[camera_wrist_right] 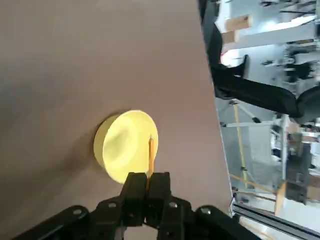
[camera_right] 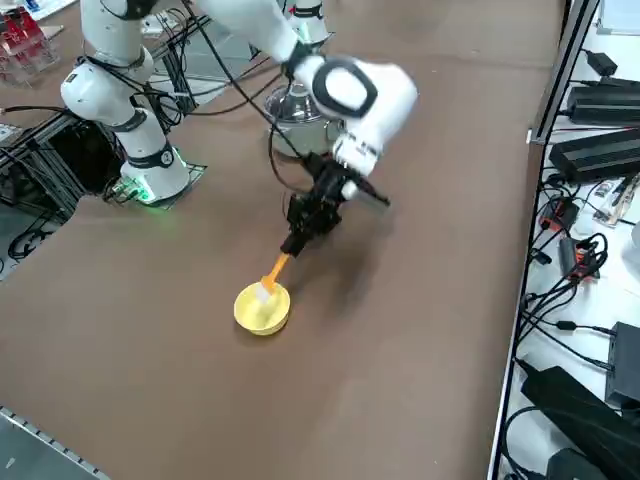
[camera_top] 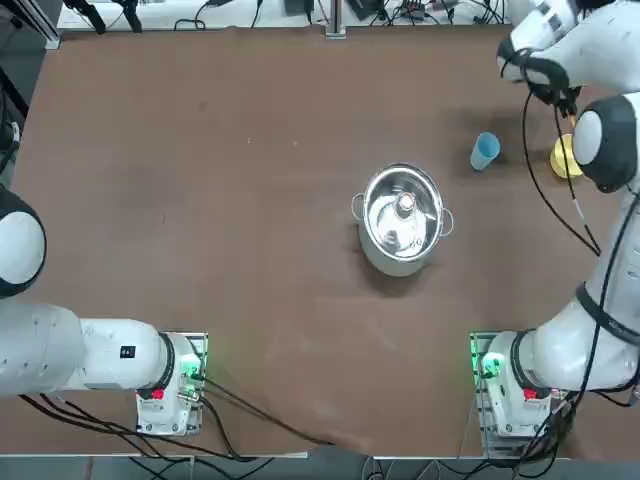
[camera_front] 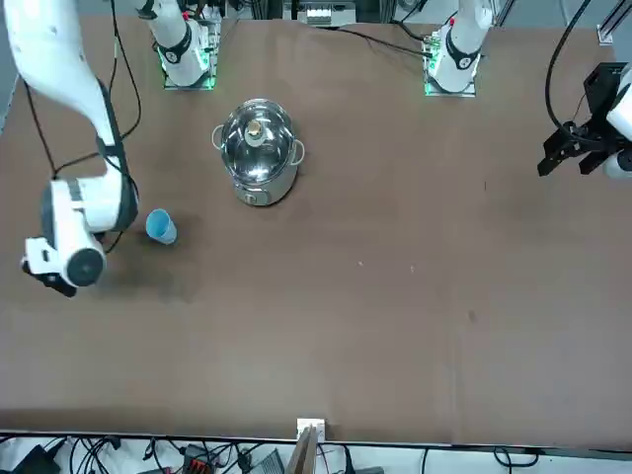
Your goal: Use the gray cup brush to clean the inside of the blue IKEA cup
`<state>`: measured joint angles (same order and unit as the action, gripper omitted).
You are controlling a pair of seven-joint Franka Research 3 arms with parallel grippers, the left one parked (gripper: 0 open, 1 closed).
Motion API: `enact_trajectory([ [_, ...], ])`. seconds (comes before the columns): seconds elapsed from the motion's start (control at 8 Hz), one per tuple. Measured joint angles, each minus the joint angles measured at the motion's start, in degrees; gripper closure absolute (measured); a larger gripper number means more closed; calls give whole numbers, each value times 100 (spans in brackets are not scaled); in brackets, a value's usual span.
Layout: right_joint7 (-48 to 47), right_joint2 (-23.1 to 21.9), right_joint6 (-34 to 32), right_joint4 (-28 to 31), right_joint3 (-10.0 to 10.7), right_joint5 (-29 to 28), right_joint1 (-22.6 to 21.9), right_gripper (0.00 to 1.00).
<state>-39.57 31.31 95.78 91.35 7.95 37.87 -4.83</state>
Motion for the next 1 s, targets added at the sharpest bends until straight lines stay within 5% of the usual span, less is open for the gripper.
enact_trajectory([
  [0.5,696,-829,-455,-162,-157,-1098,-179,97],
  [1.0,1091,-969,-1127,-996,-216,-3225,-332,97],
])
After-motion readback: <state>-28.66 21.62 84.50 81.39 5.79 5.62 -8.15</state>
